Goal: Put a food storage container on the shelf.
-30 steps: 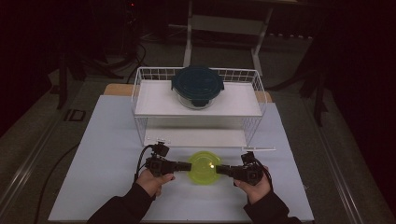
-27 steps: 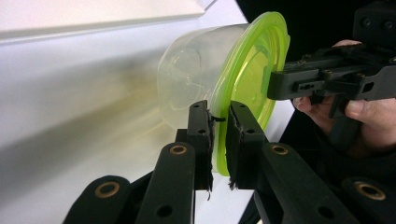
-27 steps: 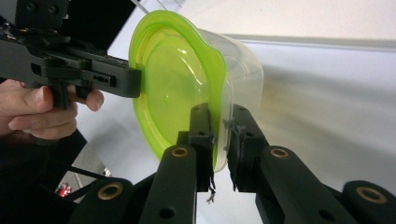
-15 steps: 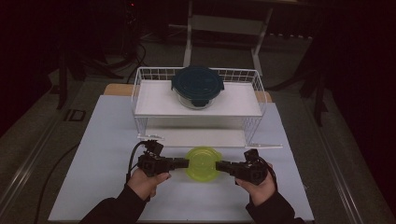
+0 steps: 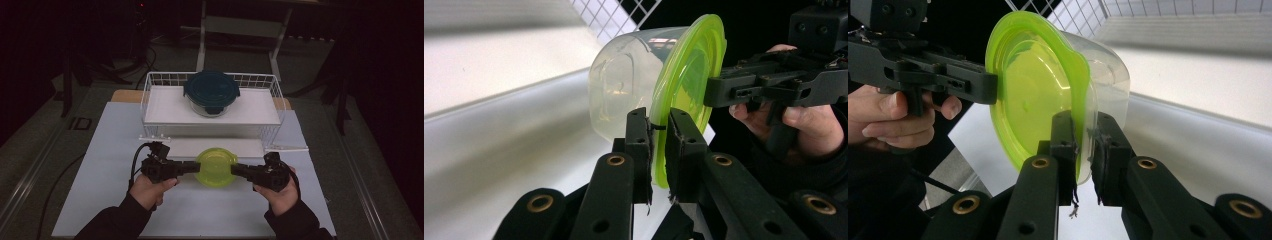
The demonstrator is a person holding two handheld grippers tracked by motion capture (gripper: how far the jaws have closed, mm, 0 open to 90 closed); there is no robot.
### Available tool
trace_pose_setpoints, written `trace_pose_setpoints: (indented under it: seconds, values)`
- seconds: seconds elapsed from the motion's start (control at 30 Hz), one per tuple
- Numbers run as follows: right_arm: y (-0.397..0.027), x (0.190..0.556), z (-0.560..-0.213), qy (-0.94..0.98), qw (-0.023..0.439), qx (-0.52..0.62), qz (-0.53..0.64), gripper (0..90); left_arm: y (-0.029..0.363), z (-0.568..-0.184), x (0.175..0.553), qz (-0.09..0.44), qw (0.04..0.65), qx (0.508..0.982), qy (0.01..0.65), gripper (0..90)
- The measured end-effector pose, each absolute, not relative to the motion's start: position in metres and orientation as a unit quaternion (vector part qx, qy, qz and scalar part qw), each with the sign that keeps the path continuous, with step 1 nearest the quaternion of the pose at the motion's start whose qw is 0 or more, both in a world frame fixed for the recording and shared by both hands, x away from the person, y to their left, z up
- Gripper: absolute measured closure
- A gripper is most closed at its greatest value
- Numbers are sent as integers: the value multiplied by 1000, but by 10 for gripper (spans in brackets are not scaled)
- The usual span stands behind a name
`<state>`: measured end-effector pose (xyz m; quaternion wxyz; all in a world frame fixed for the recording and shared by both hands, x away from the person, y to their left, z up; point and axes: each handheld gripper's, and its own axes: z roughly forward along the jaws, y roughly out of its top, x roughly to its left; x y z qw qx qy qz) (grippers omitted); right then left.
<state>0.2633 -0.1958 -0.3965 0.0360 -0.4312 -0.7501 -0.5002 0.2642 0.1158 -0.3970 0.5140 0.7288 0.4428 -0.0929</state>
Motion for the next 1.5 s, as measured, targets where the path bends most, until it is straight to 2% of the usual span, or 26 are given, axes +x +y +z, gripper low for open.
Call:
trace_pose_setpoints:
  seconds: [0.4,1.13,1.5]
  values:
    - [-189,270,-366,-748,22,-416,-516,810,123,-369,267,-77,526,723,440,807]
    - [-183,314,-299,-734,-17,-396,-552,810,126,-291,312,-36,544,717,435,808]
    - [-178,340,-275,-729,-33,-398,-556,808,128,-267,335,-18,546,713,440,807]
